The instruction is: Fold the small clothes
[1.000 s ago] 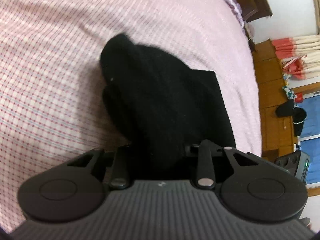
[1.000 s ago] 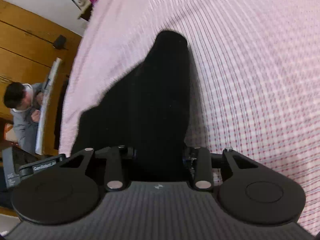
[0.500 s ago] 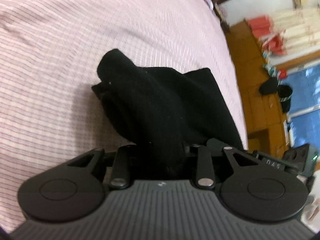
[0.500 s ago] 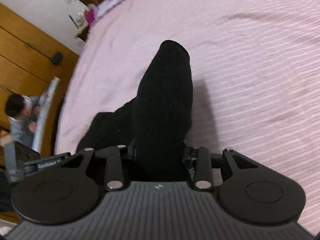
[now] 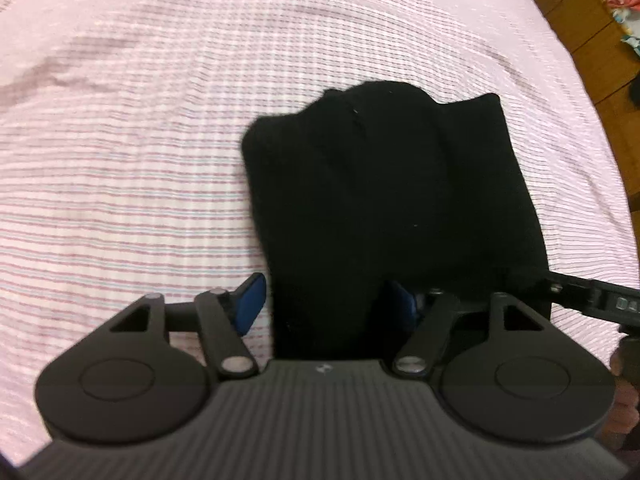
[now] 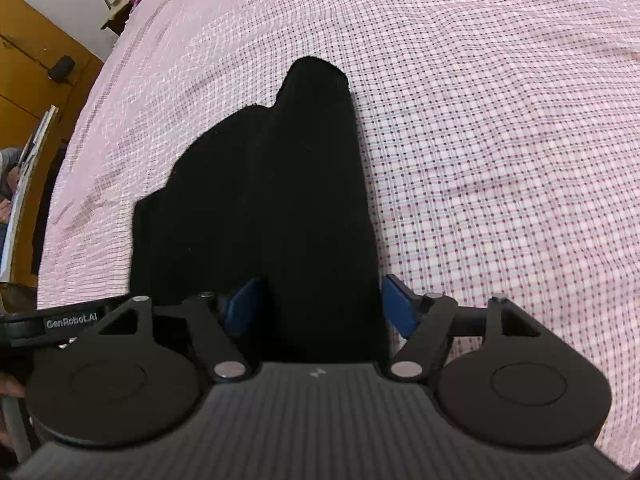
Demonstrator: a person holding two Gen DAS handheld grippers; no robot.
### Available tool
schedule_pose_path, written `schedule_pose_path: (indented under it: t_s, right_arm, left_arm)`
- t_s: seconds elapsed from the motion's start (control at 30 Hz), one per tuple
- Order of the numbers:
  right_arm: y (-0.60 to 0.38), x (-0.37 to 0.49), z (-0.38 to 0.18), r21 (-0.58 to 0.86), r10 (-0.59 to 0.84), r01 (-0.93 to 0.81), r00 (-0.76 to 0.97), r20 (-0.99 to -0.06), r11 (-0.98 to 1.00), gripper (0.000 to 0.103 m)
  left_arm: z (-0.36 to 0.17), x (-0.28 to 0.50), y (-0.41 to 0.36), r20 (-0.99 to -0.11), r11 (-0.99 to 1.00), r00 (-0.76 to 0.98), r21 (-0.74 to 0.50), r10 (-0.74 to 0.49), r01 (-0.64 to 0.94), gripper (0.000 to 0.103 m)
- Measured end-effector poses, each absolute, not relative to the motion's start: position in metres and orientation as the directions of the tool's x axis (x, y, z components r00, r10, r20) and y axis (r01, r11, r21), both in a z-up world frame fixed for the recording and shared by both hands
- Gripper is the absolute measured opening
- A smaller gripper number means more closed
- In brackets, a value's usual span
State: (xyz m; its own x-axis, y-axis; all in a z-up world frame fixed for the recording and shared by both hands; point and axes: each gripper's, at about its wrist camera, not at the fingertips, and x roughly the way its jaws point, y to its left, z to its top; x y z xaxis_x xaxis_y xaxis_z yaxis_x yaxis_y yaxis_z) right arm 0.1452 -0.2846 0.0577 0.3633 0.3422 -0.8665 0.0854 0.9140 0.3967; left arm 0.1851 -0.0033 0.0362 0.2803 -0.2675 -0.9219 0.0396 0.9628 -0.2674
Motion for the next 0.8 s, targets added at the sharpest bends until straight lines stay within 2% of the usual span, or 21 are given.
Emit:
schedule_pose_path:
  t_s: [0.03,0.2,0.27,0.37,0.53,0.8]
  right_arm:
    - [-0.286,0.142,0.063,0.4,0.345,0.082,0.368,-0.863,0.913,0.078]
    - [-0.288,0.13,0.092,0.403,0.348,0.057,0.403,-0.846,0.913,0.088]
    - [-0.287,0.123,0.104,0.4,0.344,0.047,0.427,-0.837,0.915,0.092]
    - [-0.286,0.114,0.115,0.385,0.325,0.039,0.461,-0.826,0.922,0.098]
    - [-0.281,0.096,0.121,0.342,0.277,0.038,0.506,-0.817,0.939,0.103]
    - [-0.272,0.069,0.119,0.285,0.25,-0.005,0.496,-0.831,0.958,0.103]
  left_arm:
    - [0.042,0.184,-0.004,-0.927,0.968,0.283,-0.248,-0.247,0.035,0.066]
    - [0.073,0.166,0.001,-0.933,0.985,0.316,-0.17,-0.171,0.031,0.067]
    - [0.081,0.161,-0.004,-0.933,0.989,0.328,-0.148,-0.146,0.018,0.077]
    - [0.091,0.152,-0.012,-0.923,0.992,0.366,-0.124,-0.12,0.014,0.084]
    - [0.093,0.136,-0.023,-0.919,0.993,0.38,-0.12,-0.104,-0.017,0.084]
    - [0.084,0.112,-0.035,-0.938,0.994,0.337,-0.101,-0.085,-0.033,0.084]
